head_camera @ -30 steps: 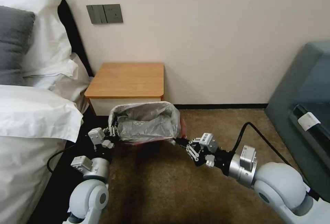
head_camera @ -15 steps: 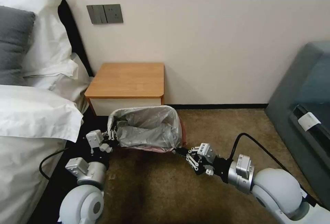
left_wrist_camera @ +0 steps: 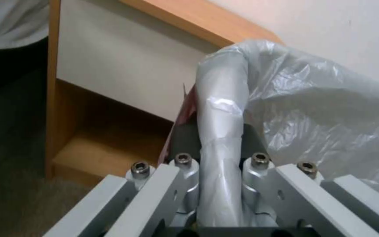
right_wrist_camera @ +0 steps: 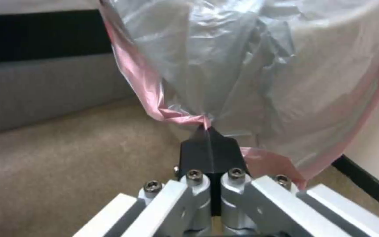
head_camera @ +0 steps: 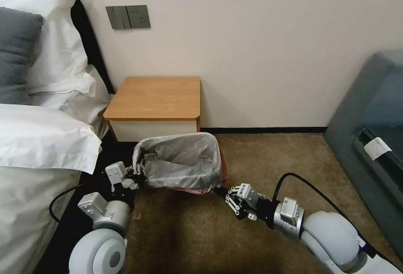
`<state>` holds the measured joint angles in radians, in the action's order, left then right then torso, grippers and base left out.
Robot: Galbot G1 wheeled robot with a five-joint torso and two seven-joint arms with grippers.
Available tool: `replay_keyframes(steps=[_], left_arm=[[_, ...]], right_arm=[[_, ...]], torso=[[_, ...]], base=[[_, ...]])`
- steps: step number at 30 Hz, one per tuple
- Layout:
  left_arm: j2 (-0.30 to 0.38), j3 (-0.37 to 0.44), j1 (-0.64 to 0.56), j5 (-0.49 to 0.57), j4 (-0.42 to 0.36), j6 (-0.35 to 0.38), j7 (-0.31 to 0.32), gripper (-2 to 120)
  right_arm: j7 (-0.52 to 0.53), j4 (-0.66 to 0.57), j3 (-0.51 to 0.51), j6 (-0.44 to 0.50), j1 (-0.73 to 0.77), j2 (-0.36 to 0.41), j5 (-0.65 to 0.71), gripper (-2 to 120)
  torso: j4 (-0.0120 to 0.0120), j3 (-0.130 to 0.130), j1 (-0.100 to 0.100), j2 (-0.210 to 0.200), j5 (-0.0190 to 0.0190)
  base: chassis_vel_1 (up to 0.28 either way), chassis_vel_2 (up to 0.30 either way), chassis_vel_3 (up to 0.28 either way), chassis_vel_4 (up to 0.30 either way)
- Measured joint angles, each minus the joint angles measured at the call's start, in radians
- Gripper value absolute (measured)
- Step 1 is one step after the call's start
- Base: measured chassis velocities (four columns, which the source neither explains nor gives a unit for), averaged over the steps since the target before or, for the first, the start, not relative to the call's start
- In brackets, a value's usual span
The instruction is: Pick up the garbage bag from the table and place it over the trash can.
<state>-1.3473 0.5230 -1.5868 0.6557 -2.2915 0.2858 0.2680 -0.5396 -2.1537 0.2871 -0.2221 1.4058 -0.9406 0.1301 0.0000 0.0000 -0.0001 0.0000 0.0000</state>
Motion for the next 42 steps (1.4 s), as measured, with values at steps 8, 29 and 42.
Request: replay_keyframes(steps=[8,29,42], left_arm=[[0.000,-0.005,0.004,0.055,-0.022,0.035,0.042,7],[-0.002,0.002,0.024,0.100,-0.014,0.043,0.054,7],[-0.006,0.017,0.051,0.057,0.063,-0.015,0.043,7]], right_arm=[[0.005,0.025,-0.015,0.011,-0.009,-0.036,-0.042,0],[0.048,0.040,-0.040,0.037,0.004,-0.065,-0.098,8],[0.079,-0.022,0.050,0.161,0.161,-0.038,-0.037,57]], torso=[[0.0000,0.000,0.000,0.000,-0.0001],[0.0000,0.000,0.000,0.000,0.0000],[-0.0001,0.000,0.000,0.000,0.0001]], base=[[0.000,0.000,0.000,0.000],[0.000,0.000,0.000,0.000],[0.000,0.000,0.000,0.000]])
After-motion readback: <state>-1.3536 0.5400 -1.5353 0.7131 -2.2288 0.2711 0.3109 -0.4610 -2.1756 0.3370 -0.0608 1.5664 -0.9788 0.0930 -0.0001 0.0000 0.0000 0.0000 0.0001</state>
